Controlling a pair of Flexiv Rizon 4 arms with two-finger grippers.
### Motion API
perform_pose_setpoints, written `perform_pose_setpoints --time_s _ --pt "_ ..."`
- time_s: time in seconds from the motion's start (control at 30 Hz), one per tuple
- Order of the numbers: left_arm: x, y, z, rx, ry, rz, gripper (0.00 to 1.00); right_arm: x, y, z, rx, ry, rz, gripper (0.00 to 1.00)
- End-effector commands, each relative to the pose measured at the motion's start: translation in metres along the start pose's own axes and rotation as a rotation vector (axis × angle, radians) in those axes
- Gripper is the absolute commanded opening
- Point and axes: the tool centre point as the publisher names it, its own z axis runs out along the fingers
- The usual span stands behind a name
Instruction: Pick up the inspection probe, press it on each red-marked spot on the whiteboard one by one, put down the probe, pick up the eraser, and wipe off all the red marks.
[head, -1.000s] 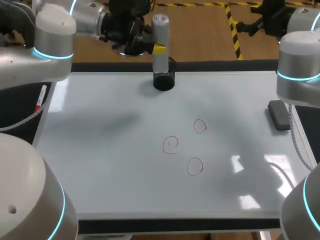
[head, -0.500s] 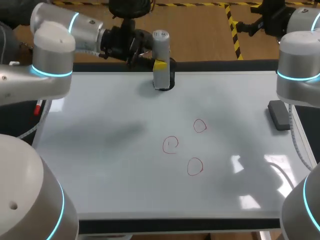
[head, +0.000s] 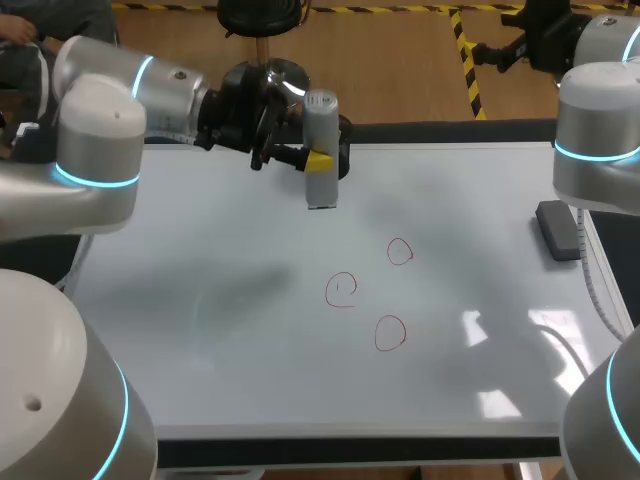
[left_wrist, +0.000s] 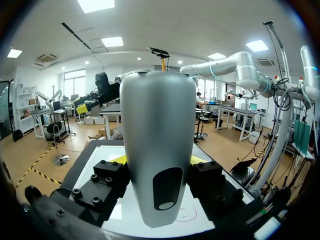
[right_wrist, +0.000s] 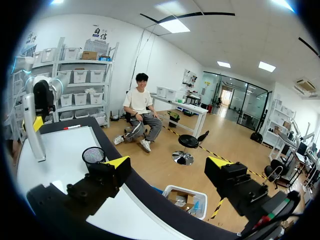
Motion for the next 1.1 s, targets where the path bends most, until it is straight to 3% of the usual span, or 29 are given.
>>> perform_pose_setpoints --time_s 0.03,0.77,1.1 --pt "0.014 0.002 -0.001 0.005 -0.038 -0.002 0.0 0.0 0.0 0.0 0.0 0.0 0.0 1.0" --pt "0.059 0.027 0.015 0.014 -0.036 -0.008 0.0 0.0 0.0 0.0 0.0 0.0 0.0 1.0" --pt "0.064 0.045 0.022 0.029 -0.03 -0.003 0.0 0.0 0.0 0.0 0.0 0.0 0.0 1.0"
